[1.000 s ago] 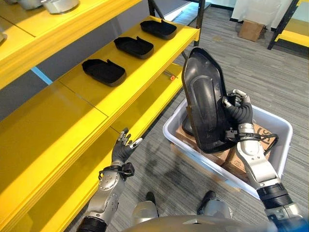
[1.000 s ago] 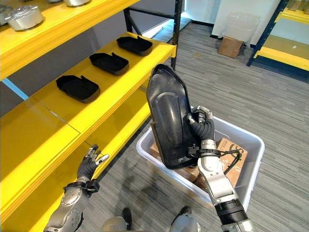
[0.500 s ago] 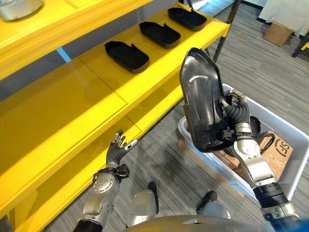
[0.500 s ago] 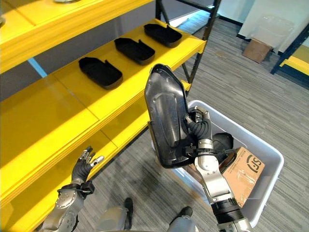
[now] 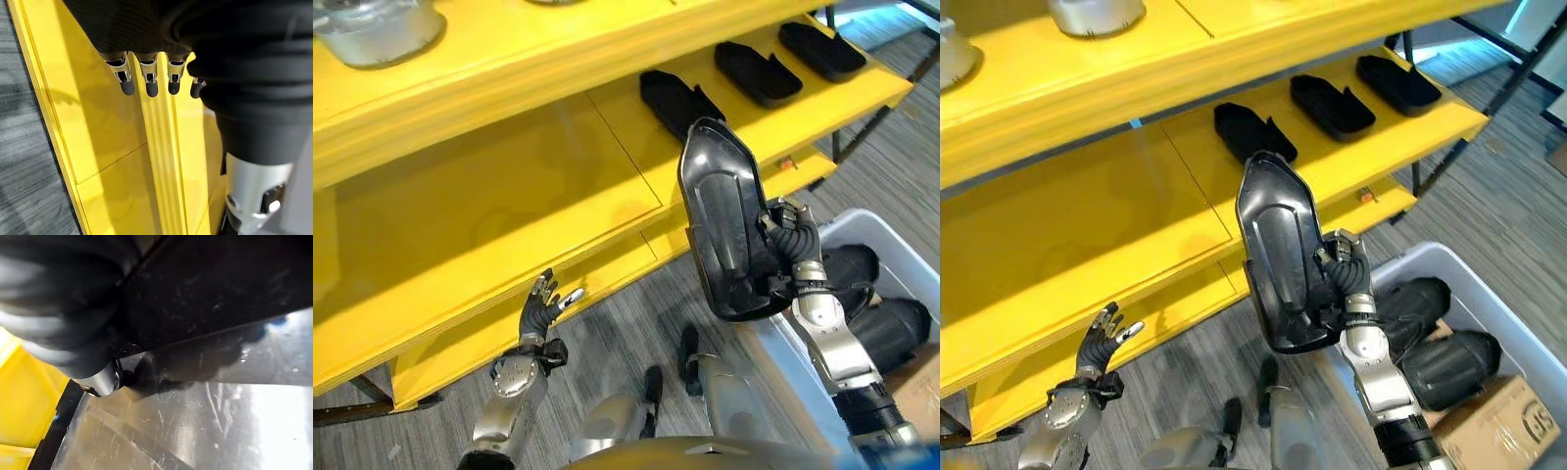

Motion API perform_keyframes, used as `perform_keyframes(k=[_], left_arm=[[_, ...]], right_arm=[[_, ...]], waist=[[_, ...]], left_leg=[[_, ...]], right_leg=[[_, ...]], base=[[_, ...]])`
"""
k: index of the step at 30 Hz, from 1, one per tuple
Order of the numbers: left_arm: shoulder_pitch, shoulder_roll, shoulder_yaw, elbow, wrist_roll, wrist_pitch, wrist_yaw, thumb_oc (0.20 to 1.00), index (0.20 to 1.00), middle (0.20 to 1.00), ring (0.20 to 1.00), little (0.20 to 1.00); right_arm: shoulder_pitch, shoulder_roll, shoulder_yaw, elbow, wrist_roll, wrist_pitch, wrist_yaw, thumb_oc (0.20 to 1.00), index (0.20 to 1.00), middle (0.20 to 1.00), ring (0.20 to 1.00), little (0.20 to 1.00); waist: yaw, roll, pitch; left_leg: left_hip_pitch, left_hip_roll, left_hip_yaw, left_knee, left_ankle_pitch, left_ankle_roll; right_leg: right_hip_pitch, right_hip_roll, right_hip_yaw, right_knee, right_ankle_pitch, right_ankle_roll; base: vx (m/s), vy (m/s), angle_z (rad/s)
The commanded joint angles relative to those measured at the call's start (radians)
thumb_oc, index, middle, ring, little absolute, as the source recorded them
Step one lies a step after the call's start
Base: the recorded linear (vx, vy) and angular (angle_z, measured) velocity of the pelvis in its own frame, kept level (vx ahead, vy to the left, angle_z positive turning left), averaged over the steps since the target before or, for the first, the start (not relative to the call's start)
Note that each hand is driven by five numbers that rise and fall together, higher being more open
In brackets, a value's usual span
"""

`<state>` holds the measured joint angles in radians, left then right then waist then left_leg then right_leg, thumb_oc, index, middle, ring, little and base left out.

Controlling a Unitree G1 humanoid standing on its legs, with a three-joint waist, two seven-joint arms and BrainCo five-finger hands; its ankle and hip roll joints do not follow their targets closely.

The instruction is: Move parts from the plastic box to the shelf.

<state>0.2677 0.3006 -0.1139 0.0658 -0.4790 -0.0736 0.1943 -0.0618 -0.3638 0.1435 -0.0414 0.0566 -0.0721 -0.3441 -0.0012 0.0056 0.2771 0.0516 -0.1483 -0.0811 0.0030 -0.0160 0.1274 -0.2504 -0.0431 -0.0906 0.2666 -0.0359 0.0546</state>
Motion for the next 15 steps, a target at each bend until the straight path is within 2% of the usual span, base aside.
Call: perform_keyframes(k=[1, 6, 7, 8, 9, 10, 11, 12, 13, 14, 15], left_arm=[[-0.023, 0.042, 0.022, -0.073, 0.028, -0.051, -0.018, 1.000, 1.000, 1.000, 1.000, 1.000], [0.002, 0.035, 0.026, -0.079, 0.021, -0.039, -0.018, 1.000, 1.000, 1.000, 1.000, 1.000], [0.015, 0.026, 0.029, -0.078, 0.020, -0.033, -0.012, 1.000, 1.000, 1.000, 1.000, 1.000], [0.018, 0.024, 0.030, -0.077, 0.017, -0.031, -0.011, 1.000, 1.000, 1.000, 1.000, 1.000], [0.019, 0.021, 0.032, -0.077, 0.015, -0.031, -0.008, 1.000, 1.000, 1.000, 1.000, 1.000], [0.007, 0.018, 0.029, -0.070, 0.011, -0.031, -0.007, 1.000, 1.000, 1.000, 1.000, 1.000], [0.007, 0.018, 0.029, -0.070, 0.011, -0.031, -0.007, 1.000, 1.000, 1.000, 1.000, 1.000], [-0.003, 0.018, 0.025, -0.064, 0.010, -0.031, -0.009, 1.000, 1.000, 1.000, 1.000, 1.000], [-0.004, 0.018, 0.025, -0.064, 0.010, -0.031, -0.009, 1.000, 1.000, 1.000, 1.000, 1.000], [-0.022, 0.015, 0.016, -0.058, 0.001, -0.032, -0.011, 1.000, 1.000, 1.000, 1.000, 1.000], [-0.023, 0.015, 0.016, -0.057, 0.001, -0.032, -0.011, 1.000, 1.000, 1.000, 1.000, 1.000]], right_arm=[[-0.062, -0.001, -0.034, -0.069, 0.026, -0.090, 0.000, 0.200, 0.200, 0.200, 0.200, 0.200], [-0.042, -0.010, -0.043, -0.065, 0.035, -0.085, 0.005, 0.200, 0.200, 0.200, 0.200, 0.200], [-0.028, -0.014, -0.048, -0.069, 0.044, -0.084, 0.012, 0.200, 0.200, 0.200, 0.200, 0.200], [-0.025, -0.016, -0.049, -0.073, 0.044, -0.084, 0.013, 0.200, 0.200, 0.200, 0.200, 0.200], [-0.026, -0.020, -0.047, -0.074, 0.045, -0.085, 0.013, 0.200, 0.200, 0.200, 0.200, 0.200], [-0.029, -0.029, -0.050, -0.074, 0.051, -0.090, 0.010, 0.200, 0.200, 0.200, 0.200, 0.200], [-0.030, -0.029, -0.050, -0.073, 0.051, -0.090, 0.010, 0.200, 0.200, 0.200, 0.200, 0.200], [-0.033, -0.037, -0.056, -0.074, 0.053, -0.094, 0.007, 0.200, 0.200, 0.200, 0.200, 0.200], [-0.034, -0.037, -0.057, -0.074, 0.053, -0.094, 0.007, 0.200, 0.200, 0.200, 0.200, 0.200], [-0.044, -0.051, -0.059, -0.070, 0.050, -0.094, -0.001, 0.200, 0.200, 0.200, 0.200, 0.200], [-0.045, -0.052, -0.059, -0.069, 0.050, -0.095, -0.001, 0.200, 0.200, 0.200, 0.200, 0.200]], waist=[[-0.009, -0.024, -0.047], [0.000, -0.027, -0.081], [0.005, -0.029, -0.088], [0.006, -0.030, -0.087], [0.009, -0.032, -0.085], [0.010, -0.037, -0.070], [0.007, -0.037, -0.070], [0.009, -0.038, -0.056], [0.005, -0.039, -0.059], [0.000, -0.041, -0.037], [0.000, -0.041, -0.036]], left_leg=[[-0.024, 0.052, 0.015, 0.033, -0.074, -0.066], [-0.002, 0.080, 0.008, 0.035, -0.081, -0.093], [0.011, 0.099, -0.007, 0.034, -0.082, -0.112], [0.011, 0.103, -0.013, 0.037, -0.081, -0.116], [0.005, 0.106, -0.022, 0.049, -0.081, -0.123], [-0.033, 0.097, -0.033, 0.116, -0.085, -0.139], [-0.038, 0.096, -0.036, 0.124, -0.088, -0.139], [-0.071, 0.093, -0.023, 0.189, -0.102, -0.152], [-0.080, 0.091, -0.026, 0.193, -0.099, -0.151], [-0.122, 0.129, 0.040, 0.249, -0.096, -0.172], [-0.124, 0.130, 0.040, 0.253, -0.098, -0.173]], right_leg=[[0.133, 0.005, -0.005, -0.159, 0.022, 0.051], [0.193, 0.011, -0.044, -0.182, -0.015, 0.029], [0.213, 0.018, -0.071, -0.176, -0.039, 0.014], [0.218, 0.019, -0.078, -0.174, -0.043, 0.011], [0.221, 0.020, -0.087, -0.170, -0.051, 0.005], [0.219, 0.012, -0.103, -0.160, -0.060, -0.003], [0.217, 0.011, -0.106, -0.159, -0.061, -0.003], [0.220, 0.000, -0.122, -0.146, -0.072, -0.008], [0.215, -0.002, -0.126, -0.147, -0.069, -0.007], [0.215, -0.026, -0.161, -0.123, -0.081, -0.012], [0.214, -0.026, -0.161, -0.121, -0.082, -0.013]], base=[[0.09, -0.116, -0.21], [0.09, -0.164, 0.04], [0.08, -0.260, 0.34], [0.06, -0.275, 0.45], [-0.04, -0.200, 0.47], [-0.04, -0.152, 0.46], [-0.08, -0.135, 0.43], [-0.05, -0.047, 0.36], [-0.12, -0.063, 0.71], [-0.08, -0.014, 0.77], [-0.10, -0.006, 0.81]])
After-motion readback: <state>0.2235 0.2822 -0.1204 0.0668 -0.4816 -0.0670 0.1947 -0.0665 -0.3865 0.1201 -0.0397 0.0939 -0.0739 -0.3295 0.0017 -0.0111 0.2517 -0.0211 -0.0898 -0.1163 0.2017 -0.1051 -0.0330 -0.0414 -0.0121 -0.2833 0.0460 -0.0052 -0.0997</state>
